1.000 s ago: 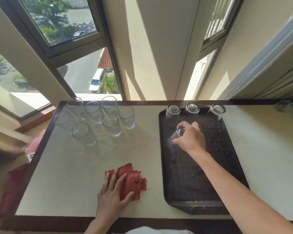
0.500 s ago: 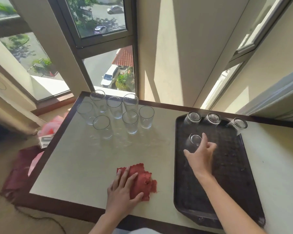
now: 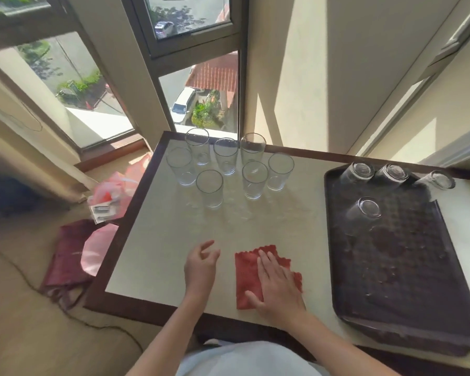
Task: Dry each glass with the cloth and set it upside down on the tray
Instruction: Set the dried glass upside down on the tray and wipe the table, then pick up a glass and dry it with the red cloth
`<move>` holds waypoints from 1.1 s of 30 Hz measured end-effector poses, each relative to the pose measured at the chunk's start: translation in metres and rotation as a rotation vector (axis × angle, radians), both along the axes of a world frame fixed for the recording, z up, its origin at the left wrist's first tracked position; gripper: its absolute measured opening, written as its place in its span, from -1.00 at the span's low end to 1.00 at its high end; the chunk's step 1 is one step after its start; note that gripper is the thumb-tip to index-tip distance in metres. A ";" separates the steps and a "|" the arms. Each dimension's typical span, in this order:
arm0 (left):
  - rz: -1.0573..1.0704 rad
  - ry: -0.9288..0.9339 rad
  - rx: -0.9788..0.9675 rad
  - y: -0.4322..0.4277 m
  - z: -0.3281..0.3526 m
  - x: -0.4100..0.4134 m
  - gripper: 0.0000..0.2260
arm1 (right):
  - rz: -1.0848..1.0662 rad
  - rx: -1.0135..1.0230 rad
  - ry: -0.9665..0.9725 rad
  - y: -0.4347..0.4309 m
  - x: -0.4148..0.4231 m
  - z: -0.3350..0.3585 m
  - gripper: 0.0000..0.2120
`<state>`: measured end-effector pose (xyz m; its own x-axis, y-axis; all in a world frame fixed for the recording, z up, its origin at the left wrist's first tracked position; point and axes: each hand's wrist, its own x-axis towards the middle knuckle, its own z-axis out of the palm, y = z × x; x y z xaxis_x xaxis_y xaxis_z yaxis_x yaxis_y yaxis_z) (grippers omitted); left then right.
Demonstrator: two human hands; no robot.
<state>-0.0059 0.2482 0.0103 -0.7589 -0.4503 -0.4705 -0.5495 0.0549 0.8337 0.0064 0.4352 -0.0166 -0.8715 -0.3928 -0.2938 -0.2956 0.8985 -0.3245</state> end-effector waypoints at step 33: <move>-0.046 0.237 -0.166 -0.037 -0.015 -0.114 -0.42 | -1.314 -1.479 -0.924 0.021 -0.016 0.059 -0.69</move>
<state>-0.1197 0.2115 -0.0043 -0.8602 -0.4687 -0.2007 -0.3343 0.2213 0.9161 -0.0094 0.4563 0.0428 -0.5859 -0.1302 -0.7998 0.7087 -0.5609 -0.4279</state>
